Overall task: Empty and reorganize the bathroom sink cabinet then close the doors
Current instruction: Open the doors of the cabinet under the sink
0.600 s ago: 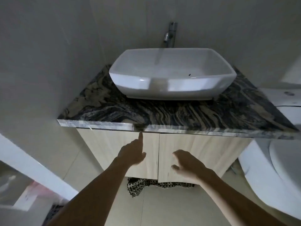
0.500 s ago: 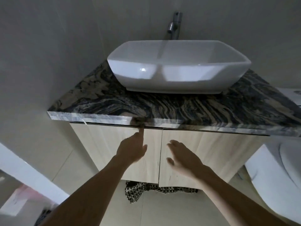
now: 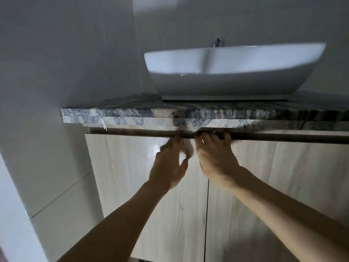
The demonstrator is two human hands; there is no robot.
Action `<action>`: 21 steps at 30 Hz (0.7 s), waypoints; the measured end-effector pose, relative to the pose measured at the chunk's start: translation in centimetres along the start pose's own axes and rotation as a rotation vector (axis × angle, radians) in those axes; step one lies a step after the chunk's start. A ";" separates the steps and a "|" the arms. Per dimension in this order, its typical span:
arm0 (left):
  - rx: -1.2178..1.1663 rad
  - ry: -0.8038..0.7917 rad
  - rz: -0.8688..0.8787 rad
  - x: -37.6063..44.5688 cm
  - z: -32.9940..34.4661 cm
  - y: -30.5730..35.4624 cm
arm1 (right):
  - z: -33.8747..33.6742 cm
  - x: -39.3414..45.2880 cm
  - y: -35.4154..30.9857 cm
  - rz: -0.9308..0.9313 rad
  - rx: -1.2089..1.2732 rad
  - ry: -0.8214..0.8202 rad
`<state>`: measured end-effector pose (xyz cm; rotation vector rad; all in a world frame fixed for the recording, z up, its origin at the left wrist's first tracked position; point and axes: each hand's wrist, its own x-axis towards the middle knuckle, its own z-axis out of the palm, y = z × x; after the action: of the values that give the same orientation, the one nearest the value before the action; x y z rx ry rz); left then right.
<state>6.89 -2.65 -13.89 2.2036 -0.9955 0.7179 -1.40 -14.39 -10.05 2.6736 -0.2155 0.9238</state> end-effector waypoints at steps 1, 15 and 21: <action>0.000 0.007 -0.012 -0.1 0.4 0.0 | -0.3 0.2 -0.2 0.001 -0.023 0.028; 0.052 -0.136 -0.334 -6.9 3.1 4.0 | -1.1 -0.1 -2.1 0.048 -0.041 -0.026; 0.008 -0.146 -0.367 -7.4 2.1 5.5 | -2.8 -0.2 -1.8 -0.030 0.034 -0.022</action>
<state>-1.23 -3.69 -18.63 2.3820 -0.6262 0.3991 -2.70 -11.78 -8.50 2.7112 -0.1652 0.8971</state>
